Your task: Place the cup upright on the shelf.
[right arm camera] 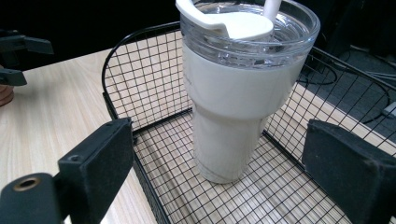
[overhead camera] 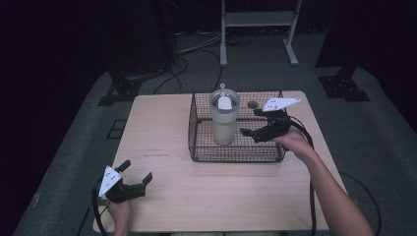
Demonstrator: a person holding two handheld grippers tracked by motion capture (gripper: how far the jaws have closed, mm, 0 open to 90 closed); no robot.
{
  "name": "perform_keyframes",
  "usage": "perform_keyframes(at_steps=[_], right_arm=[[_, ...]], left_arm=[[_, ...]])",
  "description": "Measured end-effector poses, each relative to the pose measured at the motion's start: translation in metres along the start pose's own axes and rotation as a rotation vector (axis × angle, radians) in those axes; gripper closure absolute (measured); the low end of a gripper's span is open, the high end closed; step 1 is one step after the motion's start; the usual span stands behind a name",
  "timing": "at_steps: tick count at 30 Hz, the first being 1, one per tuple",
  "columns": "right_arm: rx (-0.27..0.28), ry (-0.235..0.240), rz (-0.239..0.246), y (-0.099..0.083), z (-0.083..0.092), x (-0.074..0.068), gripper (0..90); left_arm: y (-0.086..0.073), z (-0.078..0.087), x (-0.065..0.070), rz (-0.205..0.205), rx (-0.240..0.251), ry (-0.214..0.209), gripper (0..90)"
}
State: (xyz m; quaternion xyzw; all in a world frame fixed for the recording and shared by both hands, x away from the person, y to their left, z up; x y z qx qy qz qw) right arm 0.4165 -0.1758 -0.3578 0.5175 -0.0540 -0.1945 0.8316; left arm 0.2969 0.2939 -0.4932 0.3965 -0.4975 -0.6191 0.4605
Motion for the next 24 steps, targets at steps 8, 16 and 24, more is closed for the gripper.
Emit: perform_keyframes(at_steps=[8, 16, 24], right_arm=[[0.000, 0.013, -0.005, -0.010, 0.005, -0.007, 8.7], [0.009, 0.015, -0.011, -0.022, 0.013, -0.012, 8.7], [0.015, 0.017, -0.008, -0.035, 0.020, -0.019, 8.7]], left_arm=[[0.000, 0.000, 0.000, -0.005, -0.001, 0.001, 0.0], [0.000, -0.001, 0.001, -0.001, -0.001, 0.001, 0.0], [0.000, -0.001, 0.001, -0.005, -0.002, 0.002, 0.0]])
Point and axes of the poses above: each handheld gripper's, and its own axes: z roughly backward along the jaws, y roughly out of its top, x roughly to its right, the point moved 2 cm from there along -z, roughly forward along the jaws, and after that the axes turned 15 degrees about y, right-handed, at the moved point
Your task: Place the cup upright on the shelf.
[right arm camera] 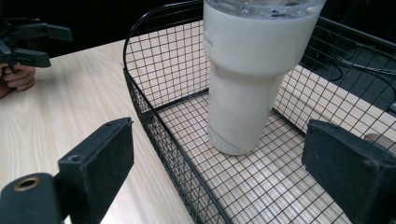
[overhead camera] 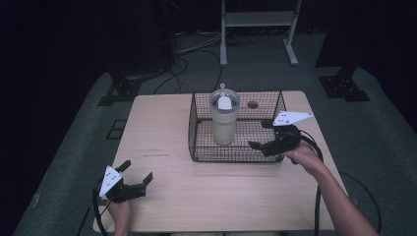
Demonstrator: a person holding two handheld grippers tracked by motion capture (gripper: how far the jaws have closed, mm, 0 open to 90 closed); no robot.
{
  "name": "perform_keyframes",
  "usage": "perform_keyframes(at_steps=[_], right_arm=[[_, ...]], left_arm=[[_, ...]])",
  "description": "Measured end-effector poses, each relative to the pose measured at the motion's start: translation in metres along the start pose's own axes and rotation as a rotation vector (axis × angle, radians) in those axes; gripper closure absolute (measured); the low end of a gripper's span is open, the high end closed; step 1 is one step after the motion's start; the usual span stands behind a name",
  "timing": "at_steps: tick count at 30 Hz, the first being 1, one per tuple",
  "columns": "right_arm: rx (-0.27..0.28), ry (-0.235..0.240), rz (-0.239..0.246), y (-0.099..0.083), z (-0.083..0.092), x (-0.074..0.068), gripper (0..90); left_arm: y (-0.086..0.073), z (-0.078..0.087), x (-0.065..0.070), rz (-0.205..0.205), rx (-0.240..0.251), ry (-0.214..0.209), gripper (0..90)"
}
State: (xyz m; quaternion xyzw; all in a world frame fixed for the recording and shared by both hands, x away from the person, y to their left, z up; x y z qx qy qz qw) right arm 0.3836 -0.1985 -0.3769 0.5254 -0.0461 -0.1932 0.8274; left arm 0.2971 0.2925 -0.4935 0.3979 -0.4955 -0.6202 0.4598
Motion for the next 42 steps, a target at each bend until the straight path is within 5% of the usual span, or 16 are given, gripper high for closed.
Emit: perform_keyframes(at_steps=[23, 42], right_arm=[[0.018, 0.037, 0.006, -0.036, 0.012, -0.028, 8.7], [0.026, 0.032, -0.019, -0.063, 0.018, -0.034, 8.7]], left_arm=[[0.000, 0.000, 0.001, -0.010, -0.005, 0.002, 0.0], [0.000, 0.000, 0.001, -0.015, -0.010, 0.004, 0.0]])
Point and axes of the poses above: each handheld gripper's, and its own axes: z roughly backward along the jaws, y roughly out of its top, x roughly to its right, the point moved 2 cm from there along -z, roughly forward along the jaws, and after that the axes turned 15 degrees about y, right-handed, at the moved point
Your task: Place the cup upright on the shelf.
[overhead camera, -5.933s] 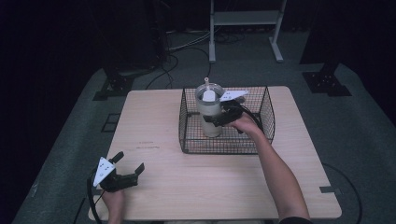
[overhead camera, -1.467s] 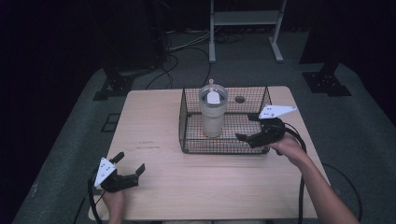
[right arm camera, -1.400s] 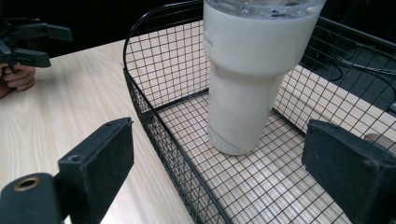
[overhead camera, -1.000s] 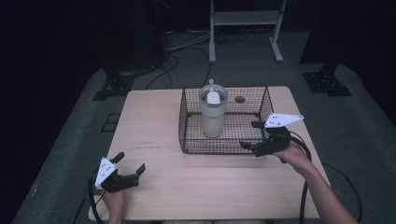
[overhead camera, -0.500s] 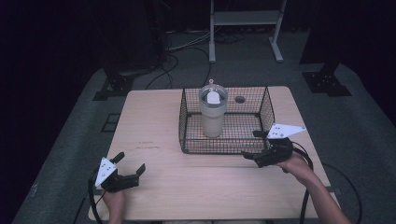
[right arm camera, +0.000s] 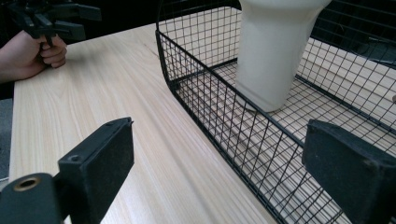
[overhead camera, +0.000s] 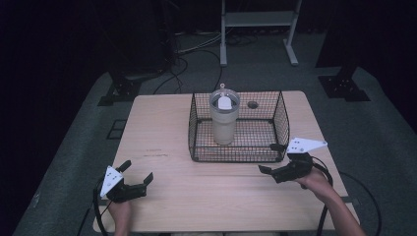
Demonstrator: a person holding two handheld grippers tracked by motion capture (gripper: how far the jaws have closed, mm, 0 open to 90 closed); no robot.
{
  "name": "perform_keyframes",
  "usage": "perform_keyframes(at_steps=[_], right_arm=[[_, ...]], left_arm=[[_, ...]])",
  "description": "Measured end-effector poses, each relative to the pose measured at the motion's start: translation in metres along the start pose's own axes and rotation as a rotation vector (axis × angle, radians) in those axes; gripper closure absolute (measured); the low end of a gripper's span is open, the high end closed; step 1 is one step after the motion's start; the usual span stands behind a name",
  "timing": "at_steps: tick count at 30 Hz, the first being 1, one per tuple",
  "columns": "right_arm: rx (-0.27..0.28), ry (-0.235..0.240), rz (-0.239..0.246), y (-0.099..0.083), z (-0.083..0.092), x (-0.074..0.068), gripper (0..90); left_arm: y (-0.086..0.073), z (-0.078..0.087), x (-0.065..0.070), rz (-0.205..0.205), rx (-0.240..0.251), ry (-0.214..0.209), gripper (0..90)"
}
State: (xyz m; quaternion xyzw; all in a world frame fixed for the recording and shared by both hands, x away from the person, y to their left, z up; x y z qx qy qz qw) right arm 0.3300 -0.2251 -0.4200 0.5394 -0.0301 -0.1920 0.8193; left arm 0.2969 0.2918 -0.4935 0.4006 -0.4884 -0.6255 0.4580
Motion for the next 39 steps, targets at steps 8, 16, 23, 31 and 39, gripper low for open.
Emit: perform_keyframes(at_steps=[8, 16, 23, 31, 39], right_arm=[[0.015, -0.001, -0.010, -0.013, 0.002, -0.004, 8.7], [0.012, -0.015, -0.020, -0.026, 0.005, -0.008, 8.7], [0.020, -0.023, -0.026, -0.034, 0.008, -0.008, 8.7], [0.000, -0.028, -0.037, -0.047, 0.004, -0.011, 8.7], [0.006, -0.058, -0.050, -0.056, 0.003, -0.015, 8.7]], left_arm=[[0.000, 0.000, 0.000, -0.001, -0.001, 0.000, 0.0], [0.000, 0.000, 0.000, -0.002, -0.001, 0.001, 0.0], [0.000, 0.000, 0.001, -0.003, -0.001, 0.001, 0.0], [0.000, 0.000, 0.001, -0.003, -0.001, 0.001, 0.0], [0.000, -0.001, 0.001, -0.007, -0.003, 0.004, 0.0]])
Point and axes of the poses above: each handheld gripper's, and its own axes: z roughly backward along the jaws, y roughly out of its top, x roughly to its right, the point moved 2 cm from there along -z, roughly forward along the jaws, and after that the axes turned 15 degrees about y, right-handed, at the moved point
